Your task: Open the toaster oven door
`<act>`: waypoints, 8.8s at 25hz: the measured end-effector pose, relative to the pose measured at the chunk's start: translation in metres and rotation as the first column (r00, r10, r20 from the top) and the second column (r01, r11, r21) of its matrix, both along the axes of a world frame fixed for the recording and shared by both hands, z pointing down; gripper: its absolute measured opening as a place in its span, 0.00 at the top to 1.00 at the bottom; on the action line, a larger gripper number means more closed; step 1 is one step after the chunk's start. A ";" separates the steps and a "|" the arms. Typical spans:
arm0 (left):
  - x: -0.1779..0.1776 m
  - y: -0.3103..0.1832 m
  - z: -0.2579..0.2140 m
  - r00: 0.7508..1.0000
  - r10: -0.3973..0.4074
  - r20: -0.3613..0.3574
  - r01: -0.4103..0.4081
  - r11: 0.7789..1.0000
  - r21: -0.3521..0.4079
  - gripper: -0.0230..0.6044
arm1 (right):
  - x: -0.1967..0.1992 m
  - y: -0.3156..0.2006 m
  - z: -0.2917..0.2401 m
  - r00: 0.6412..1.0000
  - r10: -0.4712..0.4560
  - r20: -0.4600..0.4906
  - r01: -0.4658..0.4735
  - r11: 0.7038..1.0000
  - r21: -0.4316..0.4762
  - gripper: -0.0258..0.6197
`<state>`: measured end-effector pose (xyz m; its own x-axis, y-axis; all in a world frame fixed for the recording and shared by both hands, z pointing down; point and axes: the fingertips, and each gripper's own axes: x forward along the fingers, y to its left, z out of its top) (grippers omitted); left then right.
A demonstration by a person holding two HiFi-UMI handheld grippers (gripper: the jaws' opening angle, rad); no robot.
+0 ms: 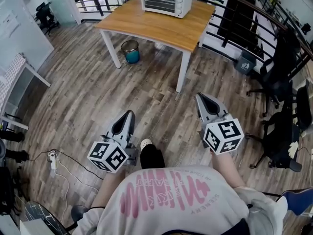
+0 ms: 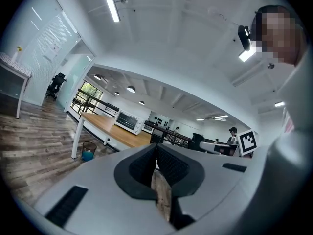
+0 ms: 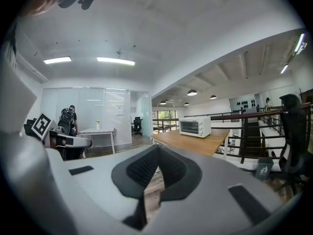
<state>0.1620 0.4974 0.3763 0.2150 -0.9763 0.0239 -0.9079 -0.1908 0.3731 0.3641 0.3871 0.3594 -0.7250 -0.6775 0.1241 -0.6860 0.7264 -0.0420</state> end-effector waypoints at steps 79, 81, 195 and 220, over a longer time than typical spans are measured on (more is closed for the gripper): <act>-0.253 -0.353 -0.040 0.998 0.059 -0.038 -0.057 0.997 0.051 0.93 | -0.271 -0.350 -0.022 0.998 -0.028 0.049 0.030 0.999 -0.044 0.95; -0.254 -0.372 -0.037 0.998 0.049 -0.045 -0.047 0.998 0.037 0.93 | -0.274 -0.370 -0.024 0.998 -0.043 0.039 0.045 0.998 -0.038 0.95; -0.419 -0.840 -0.032 0.964 0.232 -0.127 -0.225 0.972 0.061 0.93 | -0.348 -0.869 0.002 0.828 0.263 -0.495 -0.276 0.960 0.048 0.70; -0.414 -0.834 -0.036 0.962 0.246 -0.121 -0.241 0.969 0.056 0.93 | -0.360 -0.829 0.015 0.885 0.273 -0.376 -0.278 0.960 0.044 0.70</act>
